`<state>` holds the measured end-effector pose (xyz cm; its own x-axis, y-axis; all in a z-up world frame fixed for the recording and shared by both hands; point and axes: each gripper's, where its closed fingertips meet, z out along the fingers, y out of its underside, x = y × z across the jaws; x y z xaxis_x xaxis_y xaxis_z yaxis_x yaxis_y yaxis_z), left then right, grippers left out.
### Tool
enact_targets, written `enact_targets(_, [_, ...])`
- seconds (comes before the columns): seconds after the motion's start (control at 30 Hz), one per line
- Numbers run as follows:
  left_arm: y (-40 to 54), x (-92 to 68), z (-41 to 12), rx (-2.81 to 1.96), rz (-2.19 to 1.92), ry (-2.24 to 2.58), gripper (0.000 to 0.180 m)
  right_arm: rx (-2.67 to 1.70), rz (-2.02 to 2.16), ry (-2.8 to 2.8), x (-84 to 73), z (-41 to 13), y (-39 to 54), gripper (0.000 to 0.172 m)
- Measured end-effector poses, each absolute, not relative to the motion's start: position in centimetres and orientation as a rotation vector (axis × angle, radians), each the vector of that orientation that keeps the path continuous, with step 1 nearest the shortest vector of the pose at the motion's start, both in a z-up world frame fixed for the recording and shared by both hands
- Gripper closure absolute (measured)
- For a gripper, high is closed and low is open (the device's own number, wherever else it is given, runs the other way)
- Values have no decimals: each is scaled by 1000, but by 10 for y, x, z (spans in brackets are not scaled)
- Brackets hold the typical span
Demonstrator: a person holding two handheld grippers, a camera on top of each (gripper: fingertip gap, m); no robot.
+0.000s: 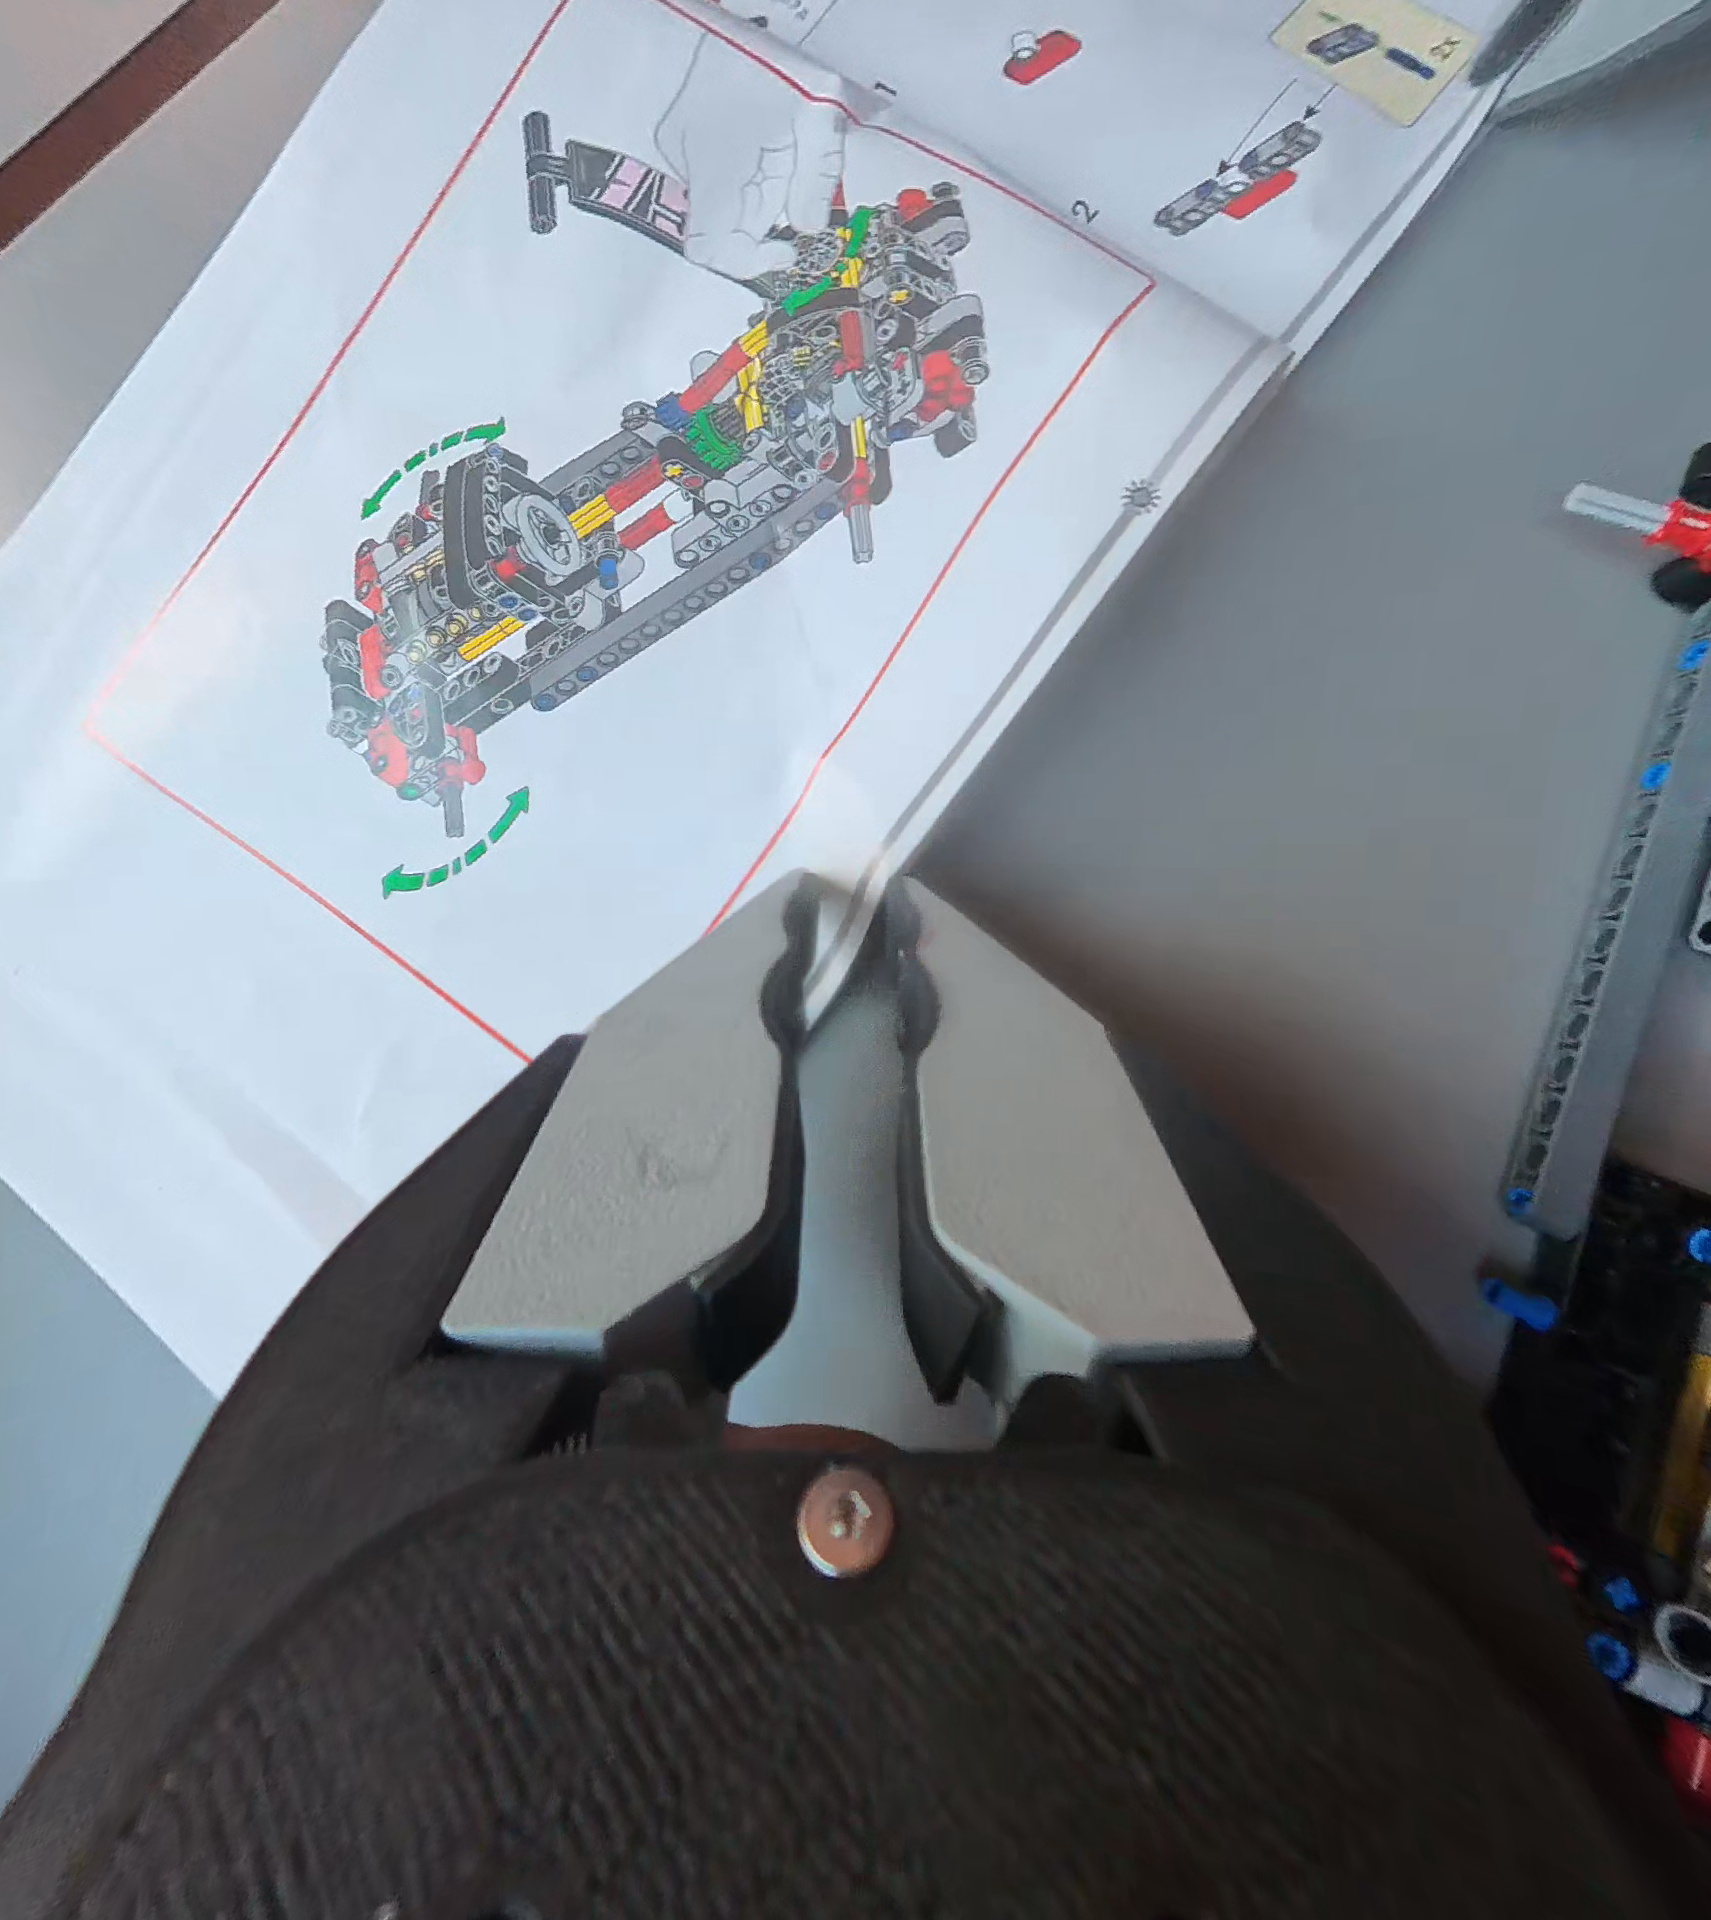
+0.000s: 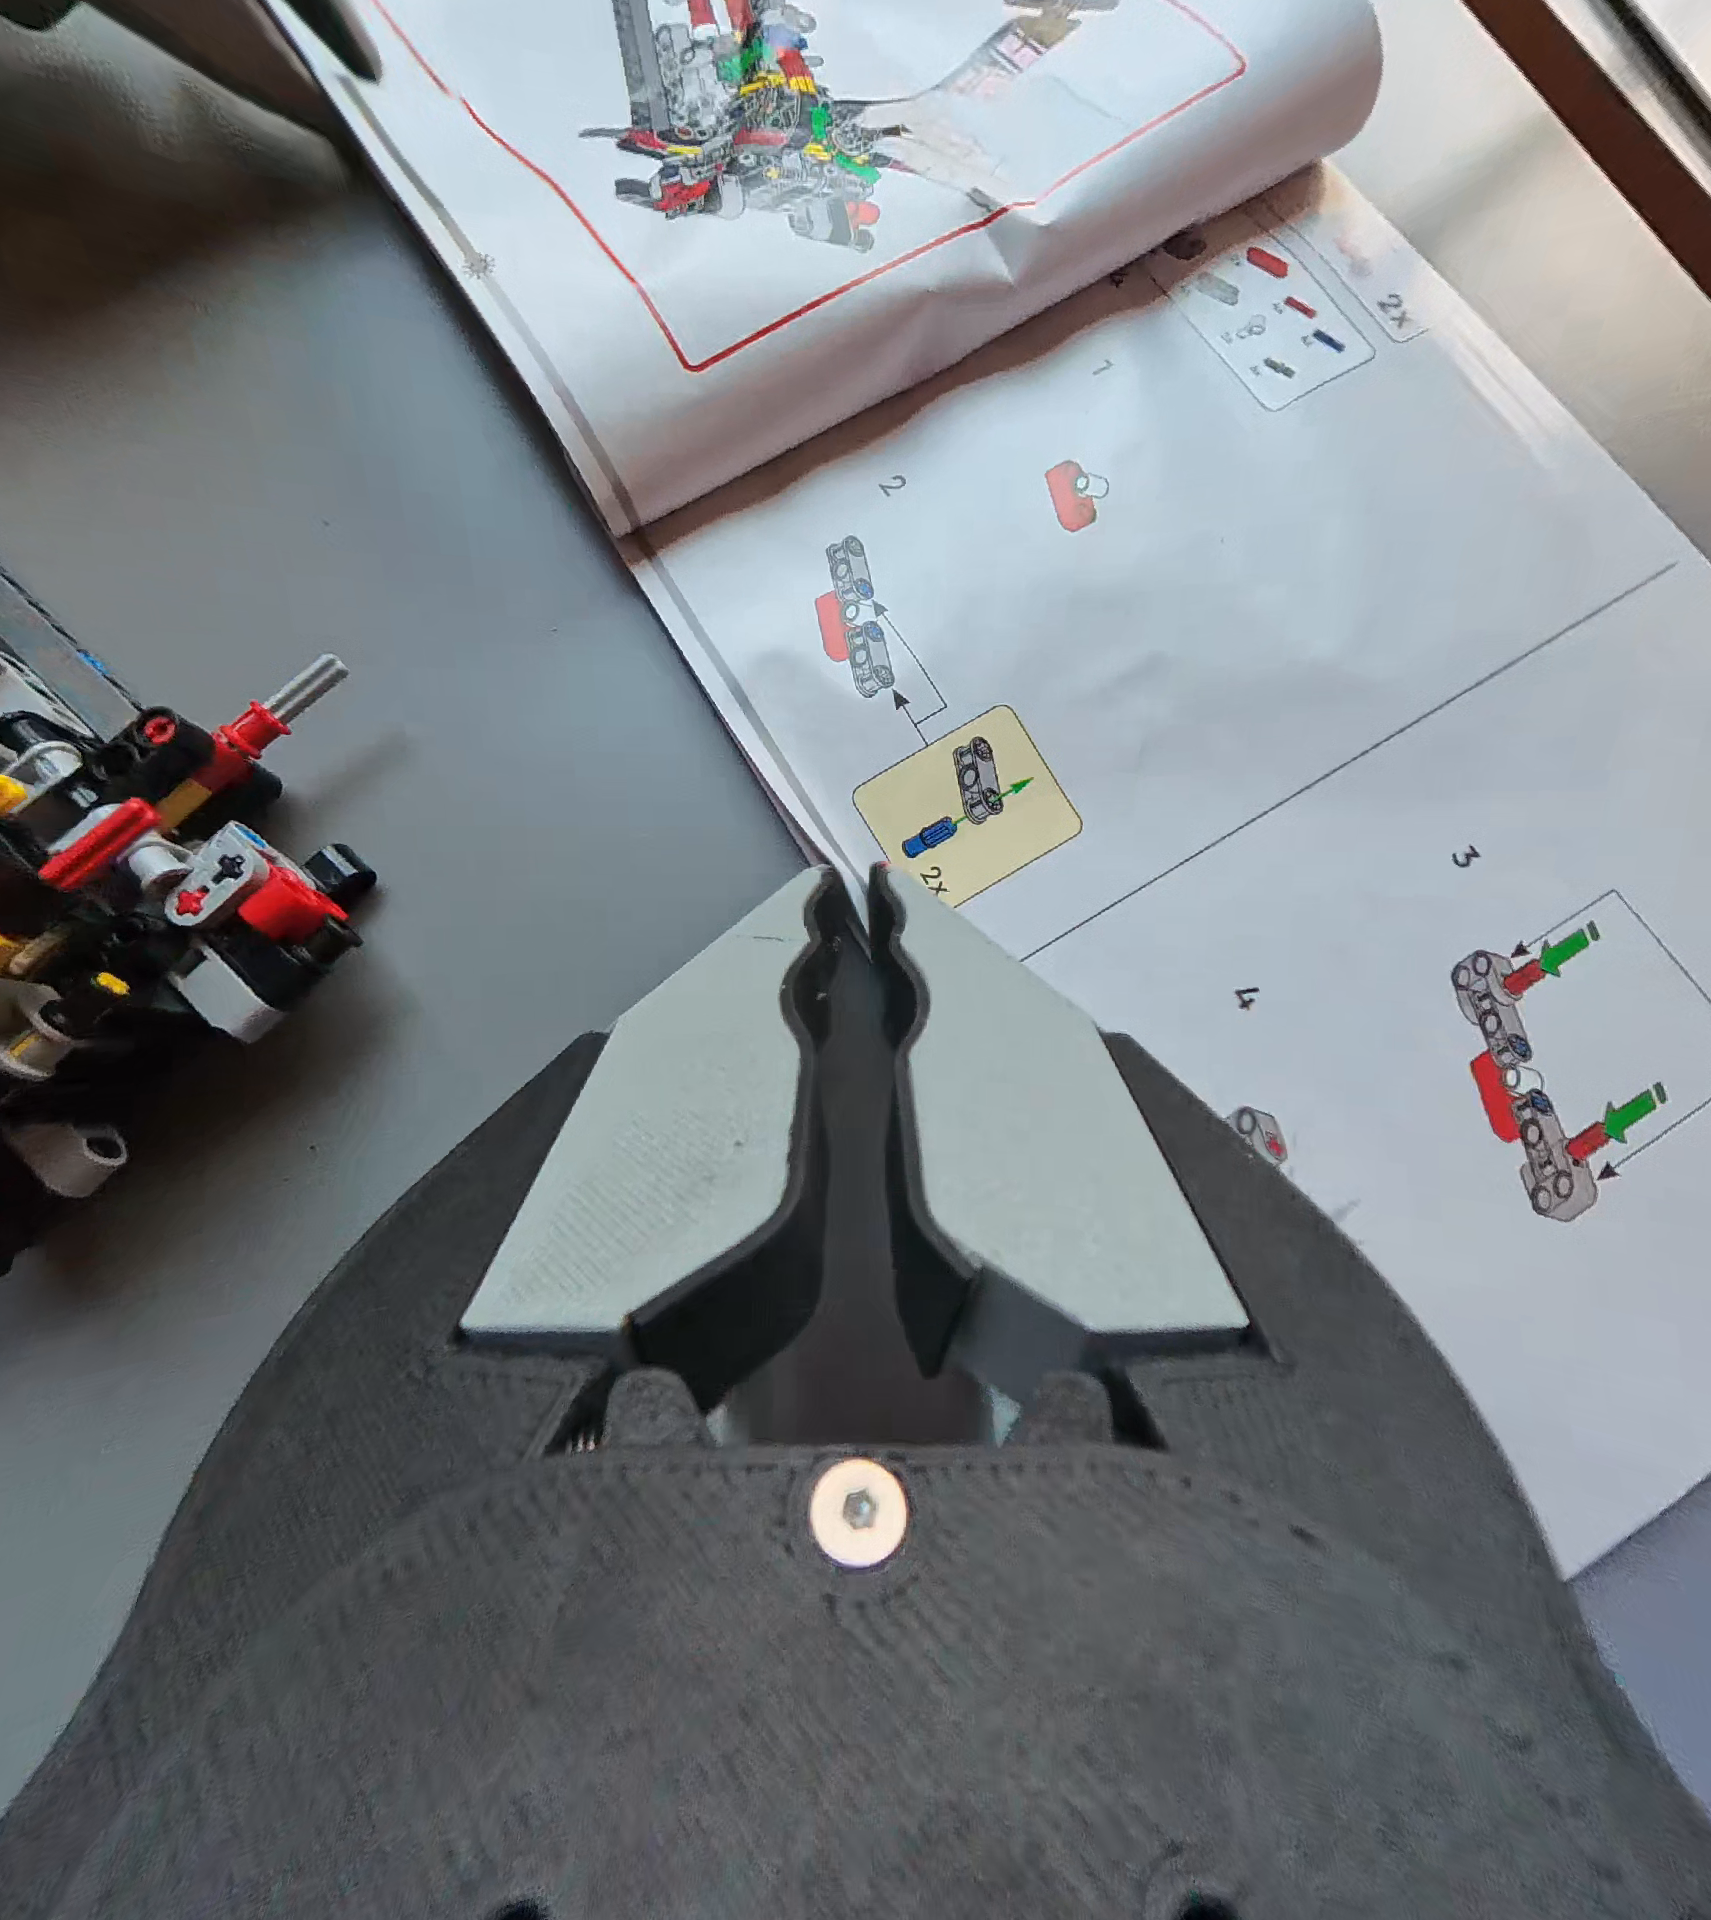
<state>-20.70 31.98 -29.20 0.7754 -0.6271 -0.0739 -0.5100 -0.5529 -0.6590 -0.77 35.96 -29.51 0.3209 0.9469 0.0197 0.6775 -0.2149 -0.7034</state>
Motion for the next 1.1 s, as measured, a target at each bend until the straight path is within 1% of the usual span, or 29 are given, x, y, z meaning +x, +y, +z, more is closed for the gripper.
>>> enact_targets(0.13, [323,-211,-291,-2263,-184,841,179,-1969,508,-1439,-5,-295,360,171])
enact_targets(0.23, [323,-212,-291,-2262,-199,836,180,-1984,460,-1488,-4,-295,355,172])
enact_targets(0.4, [313,-207,-289,-2270,-217,883,180,-2038,494,-1513,7,-295,333,172])
enact_targets(0.6, [291,-183,-294,-2277,-272,1025,180,-2104,591,-1367,33,-295,317,172])
enact_targets(0.73, [285,-179,-294,-2288,-215,1060,180,-2143,757,-1291,34,-287,313,172])
enact_targets(0.87, [281,-178,-295,-2315,-247,1047,180,-1997,972,-1227,-1,-254,332,159])
enact_targets(1.03, [280,-178,-295,-2333,-354,995,180,-1904,1034,-1365,-65,-257,371,160])
enact_targets(1.1, [279,-179,-294,-2344,-393,986,180,-1840,1069,-1431,-88,-258,381,165])
